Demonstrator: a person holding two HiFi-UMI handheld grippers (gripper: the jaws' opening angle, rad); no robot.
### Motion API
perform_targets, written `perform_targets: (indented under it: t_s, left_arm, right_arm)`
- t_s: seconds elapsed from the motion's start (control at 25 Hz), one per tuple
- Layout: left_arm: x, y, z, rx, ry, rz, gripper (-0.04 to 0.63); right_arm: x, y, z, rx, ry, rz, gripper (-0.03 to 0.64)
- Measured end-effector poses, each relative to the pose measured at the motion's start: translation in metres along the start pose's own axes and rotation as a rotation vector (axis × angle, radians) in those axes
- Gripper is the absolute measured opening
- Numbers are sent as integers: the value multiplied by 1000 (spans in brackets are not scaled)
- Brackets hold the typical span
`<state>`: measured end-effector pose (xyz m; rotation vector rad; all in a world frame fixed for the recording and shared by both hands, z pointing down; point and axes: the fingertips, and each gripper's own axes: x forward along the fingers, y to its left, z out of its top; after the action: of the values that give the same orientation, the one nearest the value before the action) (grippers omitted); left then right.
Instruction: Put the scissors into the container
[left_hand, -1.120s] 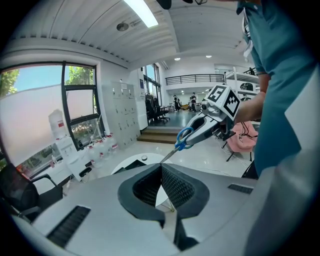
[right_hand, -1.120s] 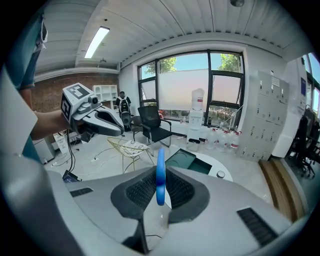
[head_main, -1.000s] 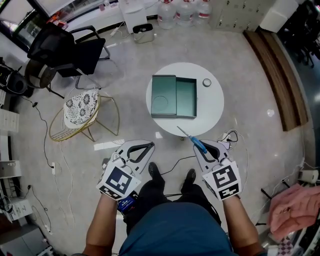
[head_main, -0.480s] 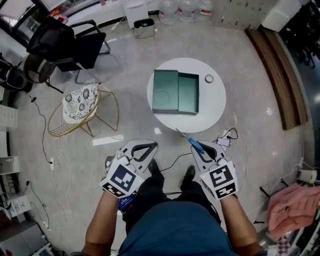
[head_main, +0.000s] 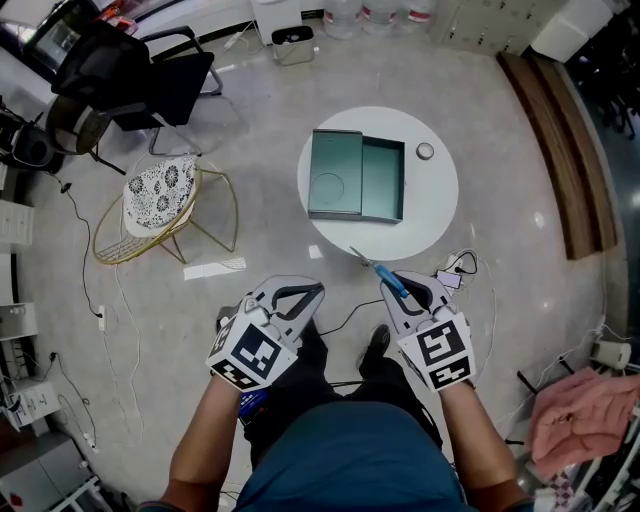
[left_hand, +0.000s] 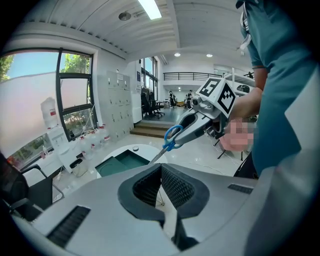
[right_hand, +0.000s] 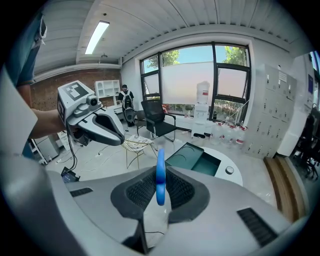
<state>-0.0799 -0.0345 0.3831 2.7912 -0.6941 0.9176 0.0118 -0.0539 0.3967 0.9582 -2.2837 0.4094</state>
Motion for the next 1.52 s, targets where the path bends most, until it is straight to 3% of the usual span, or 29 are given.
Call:
perform_targets:
  t_s: [1.52]
  left_arm:
    - [61,-3,-20,12,56,-105,18]
  right_arm:
    - [45,-14,-38,34,64,28,69]
